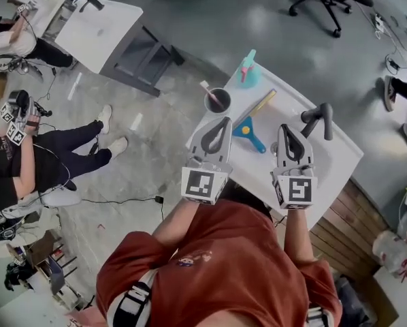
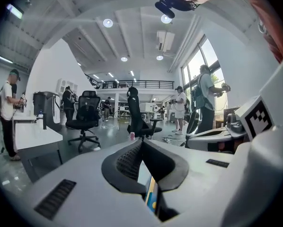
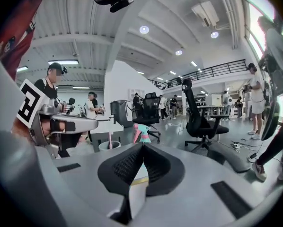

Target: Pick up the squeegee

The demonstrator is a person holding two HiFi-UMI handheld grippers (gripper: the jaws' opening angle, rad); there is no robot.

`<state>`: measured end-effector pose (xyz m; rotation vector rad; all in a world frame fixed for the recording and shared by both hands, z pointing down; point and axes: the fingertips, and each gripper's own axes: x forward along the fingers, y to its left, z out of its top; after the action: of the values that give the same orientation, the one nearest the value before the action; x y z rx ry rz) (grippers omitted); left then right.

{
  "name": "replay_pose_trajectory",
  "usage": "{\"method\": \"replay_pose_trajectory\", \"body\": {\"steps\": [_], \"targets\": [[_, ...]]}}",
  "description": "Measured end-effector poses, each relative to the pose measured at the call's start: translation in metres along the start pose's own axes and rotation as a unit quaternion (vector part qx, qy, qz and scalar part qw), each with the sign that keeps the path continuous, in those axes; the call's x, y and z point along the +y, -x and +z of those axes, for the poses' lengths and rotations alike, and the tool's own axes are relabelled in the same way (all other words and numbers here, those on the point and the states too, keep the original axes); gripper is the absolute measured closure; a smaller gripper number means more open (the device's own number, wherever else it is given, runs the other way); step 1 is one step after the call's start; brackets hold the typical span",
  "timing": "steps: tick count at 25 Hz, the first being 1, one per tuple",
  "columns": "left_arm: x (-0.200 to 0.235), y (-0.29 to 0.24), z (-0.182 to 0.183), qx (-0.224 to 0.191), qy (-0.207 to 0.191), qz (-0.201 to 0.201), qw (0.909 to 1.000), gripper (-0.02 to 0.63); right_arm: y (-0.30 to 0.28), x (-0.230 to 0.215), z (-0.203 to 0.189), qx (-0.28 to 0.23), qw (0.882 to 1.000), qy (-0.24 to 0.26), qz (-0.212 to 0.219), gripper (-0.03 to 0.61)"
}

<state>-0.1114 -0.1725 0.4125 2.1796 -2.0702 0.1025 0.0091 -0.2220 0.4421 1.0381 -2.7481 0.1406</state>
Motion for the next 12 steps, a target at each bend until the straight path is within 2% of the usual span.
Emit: {"method": "replay_pose_trajectory", "body": {"steps": [3, 9, 12], "targets": [[0.008, 0.004, -0.02, 0.022, 0.005, 0.006, 0.9997, 0.595, -0.011, 0.014, -0.031, 0.048, 0.999, -0.004, 0.022, 0.546], [0.025, 0.006, -0.056, 0.049, 0.013, 0.02, 0.9985, 0.595, -0.032, 0.034, -0.089, 0.104, 0.992, -0.026, 0.06, 0.51], [0.031, 0.005, -0.073, 0.06, 0.015, 0.022, 0.9978, 0.597, -0.042, 0.043, -0.114, 0.135, 0.987, -0.019, 0.082, 0.474]]}}
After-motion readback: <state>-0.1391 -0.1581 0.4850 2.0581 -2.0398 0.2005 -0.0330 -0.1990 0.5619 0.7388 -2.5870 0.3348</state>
